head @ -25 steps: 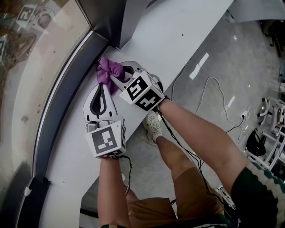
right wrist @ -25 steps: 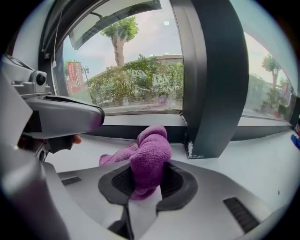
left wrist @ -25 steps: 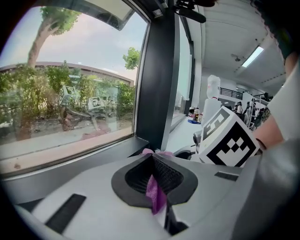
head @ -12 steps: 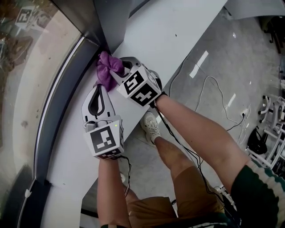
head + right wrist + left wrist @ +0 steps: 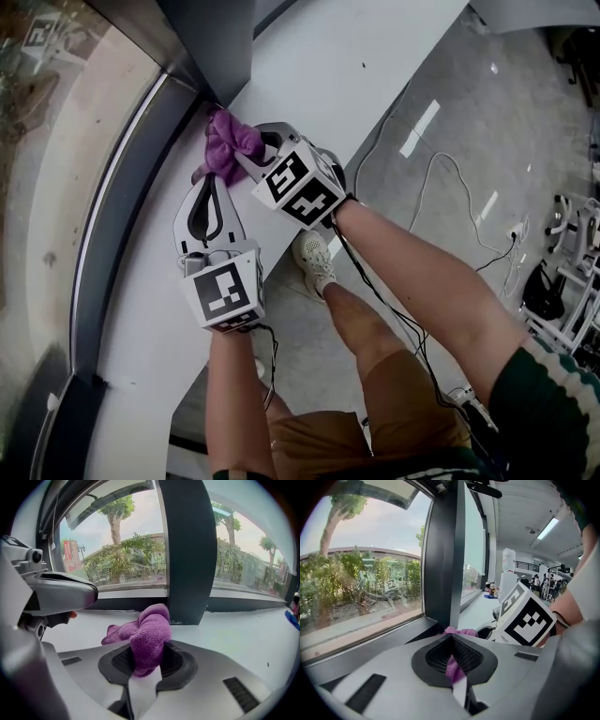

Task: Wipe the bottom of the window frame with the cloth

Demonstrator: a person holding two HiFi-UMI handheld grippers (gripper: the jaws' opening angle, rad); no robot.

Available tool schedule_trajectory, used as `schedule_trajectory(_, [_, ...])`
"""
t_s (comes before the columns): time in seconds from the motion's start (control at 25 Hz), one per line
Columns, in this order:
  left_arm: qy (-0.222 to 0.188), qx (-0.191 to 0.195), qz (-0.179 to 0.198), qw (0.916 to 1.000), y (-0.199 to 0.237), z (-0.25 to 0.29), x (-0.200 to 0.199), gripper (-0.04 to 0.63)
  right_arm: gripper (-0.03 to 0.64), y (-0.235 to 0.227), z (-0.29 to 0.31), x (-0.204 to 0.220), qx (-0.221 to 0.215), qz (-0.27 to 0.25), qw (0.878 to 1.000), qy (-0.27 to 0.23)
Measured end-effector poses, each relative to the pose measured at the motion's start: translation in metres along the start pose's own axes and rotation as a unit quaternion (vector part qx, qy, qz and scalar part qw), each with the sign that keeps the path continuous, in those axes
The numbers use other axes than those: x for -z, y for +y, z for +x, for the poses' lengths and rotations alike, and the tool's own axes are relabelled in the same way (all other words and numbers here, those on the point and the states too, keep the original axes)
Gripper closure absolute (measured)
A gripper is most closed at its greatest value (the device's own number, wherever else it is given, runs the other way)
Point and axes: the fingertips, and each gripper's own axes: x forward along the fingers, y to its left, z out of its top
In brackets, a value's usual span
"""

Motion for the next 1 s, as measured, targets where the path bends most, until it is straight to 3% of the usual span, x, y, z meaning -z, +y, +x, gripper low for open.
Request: schedule_trajectory(1.0, [0.025,0.051,0.005,0.9984,-0.098,-0.017,0.041,0.589,0.515,-0.004,-0.078,0.09,0.017,0.025,0.999,0.024])
